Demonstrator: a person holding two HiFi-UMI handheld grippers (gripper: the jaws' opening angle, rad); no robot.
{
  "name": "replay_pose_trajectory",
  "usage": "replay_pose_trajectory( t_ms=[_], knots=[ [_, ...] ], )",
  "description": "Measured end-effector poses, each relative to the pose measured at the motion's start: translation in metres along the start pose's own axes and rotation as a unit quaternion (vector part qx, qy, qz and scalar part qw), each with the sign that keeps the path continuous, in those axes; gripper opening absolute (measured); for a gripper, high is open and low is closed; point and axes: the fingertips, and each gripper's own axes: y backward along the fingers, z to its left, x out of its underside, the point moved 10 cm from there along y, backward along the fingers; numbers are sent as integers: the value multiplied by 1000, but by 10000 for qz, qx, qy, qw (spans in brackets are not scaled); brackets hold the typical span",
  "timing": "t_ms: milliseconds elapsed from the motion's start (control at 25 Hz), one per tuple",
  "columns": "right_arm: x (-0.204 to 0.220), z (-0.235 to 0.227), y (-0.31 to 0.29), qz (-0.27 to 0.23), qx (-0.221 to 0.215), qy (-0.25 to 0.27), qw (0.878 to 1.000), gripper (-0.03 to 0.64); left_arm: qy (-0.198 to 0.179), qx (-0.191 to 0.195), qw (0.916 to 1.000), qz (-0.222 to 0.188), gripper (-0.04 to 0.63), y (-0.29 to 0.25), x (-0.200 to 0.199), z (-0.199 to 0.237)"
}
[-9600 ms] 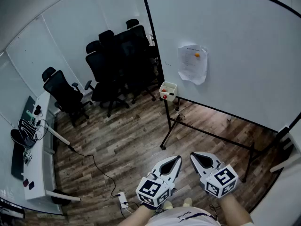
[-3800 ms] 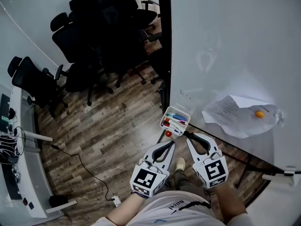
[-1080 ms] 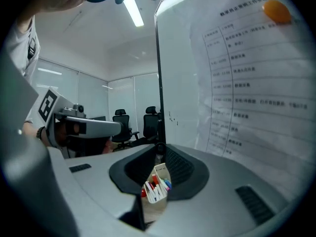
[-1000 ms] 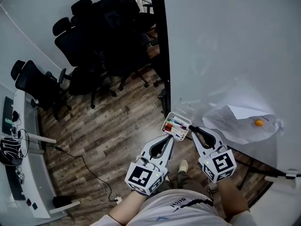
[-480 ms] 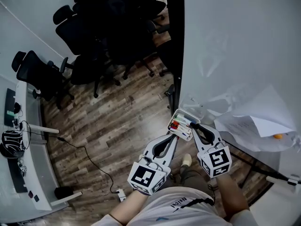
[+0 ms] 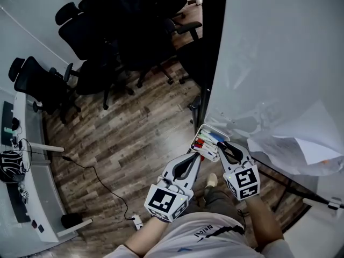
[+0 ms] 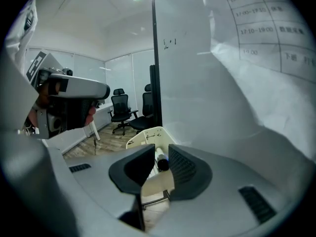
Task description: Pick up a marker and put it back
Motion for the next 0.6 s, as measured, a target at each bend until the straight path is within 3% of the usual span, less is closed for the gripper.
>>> replay_pose_trajectory(
  t_ms=[360, 600],
  knots=[
    [-16, 12, 25, -253, 276, -32, 9993, 83, -33, 224, 9997, 30, 11, 2, -4, -10],
    [-33, 29, 48, -528, 199, -73, 9984, 83, -153, 332, 9993, -46, 11, 14, -9, -25]
  ],
)
